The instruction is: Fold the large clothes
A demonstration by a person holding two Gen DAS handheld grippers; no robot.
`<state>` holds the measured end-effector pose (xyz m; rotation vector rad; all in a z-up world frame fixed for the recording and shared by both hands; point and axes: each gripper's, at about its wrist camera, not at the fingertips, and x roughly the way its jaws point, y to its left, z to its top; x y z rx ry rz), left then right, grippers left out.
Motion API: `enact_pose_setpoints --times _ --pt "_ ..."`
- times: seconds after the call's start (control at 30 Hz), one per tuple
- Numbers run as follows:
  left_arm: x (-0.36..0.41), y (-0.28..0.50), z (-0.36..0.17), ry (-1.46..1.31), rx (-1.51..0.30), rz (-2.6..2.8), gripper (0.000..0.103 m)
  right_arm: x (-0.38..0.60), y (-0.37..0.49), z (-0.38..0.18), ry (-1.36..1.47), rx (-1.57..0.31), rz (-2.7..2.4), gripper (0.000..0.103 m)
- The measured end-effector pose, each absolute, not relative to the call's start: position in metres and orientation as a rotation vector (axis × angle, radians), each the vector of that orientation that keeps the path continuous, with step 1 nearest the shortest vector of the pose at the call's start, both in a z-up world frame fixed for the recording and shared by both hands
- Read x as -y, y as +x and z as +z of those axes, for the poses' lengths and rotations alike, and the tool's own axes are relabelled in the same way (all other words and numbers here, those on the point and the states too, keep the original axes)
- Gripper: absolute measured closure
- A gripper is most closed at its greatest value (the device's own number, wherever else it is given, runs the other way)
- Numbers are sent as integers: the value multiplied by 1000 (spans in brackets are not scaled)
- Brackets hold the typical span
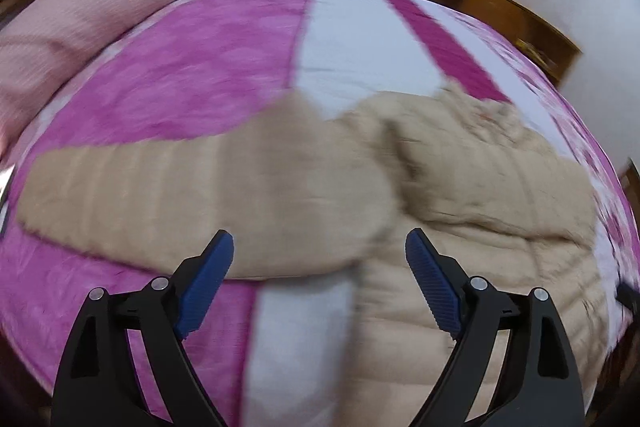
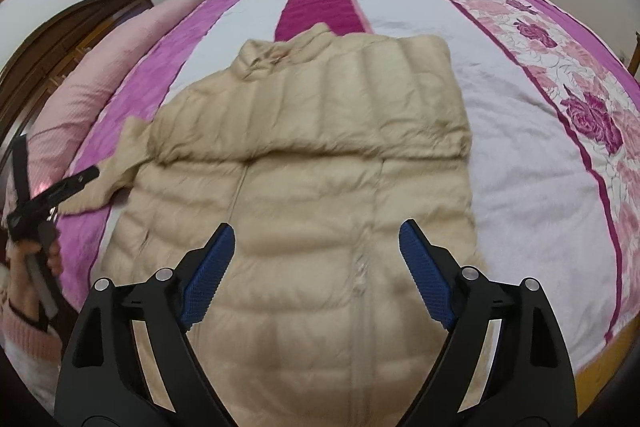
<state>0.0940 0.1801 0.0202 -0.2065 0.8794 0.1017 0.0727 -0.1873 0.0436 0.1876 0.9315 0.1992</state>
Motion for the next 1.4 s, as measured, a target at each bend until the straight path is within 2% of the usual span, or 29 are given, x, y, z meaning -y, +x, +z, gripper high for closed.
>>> enact_pose_setpoints --times 0.3,0.43,0.63,0.87,0.97,1.07,1.13,1.17,1.23,1.4 --pt "-277 100 -13 -373 -844 370 16 168 42 37 227 -1001 203 19" --pt "-304 115 -36 -385 -886 432 15 161 36 40 207 -1003 200 19" --pt "-316 123 -58 -352 -918 436 7 157 34 34 188 -1022 184 19" --pt "-316 126 -63 -360 -935 432 6 156 34 23 194 -1046 165 19" --pt "-314 123 -63 -352 -927 444 14 157 34 22 195 -1045 160 19" --pt "-313 117 -61 -349 -903 440 38 158 35 22 204 -1044 158 19" --pt "-311 113 -58 -361 -883 400 66 159 35 22 198 -1040 157 19" --pt "-310 111 -56 -371 -876 373 71 159 35 21 195 -1039 155 19" --pt "-307 106 -52 -371 -862 342 88 160 36 21 191 -1038 148 19" --pt "-295 81 -24 -362 -776 312 92 164 35 21 190 -1029 138 15"
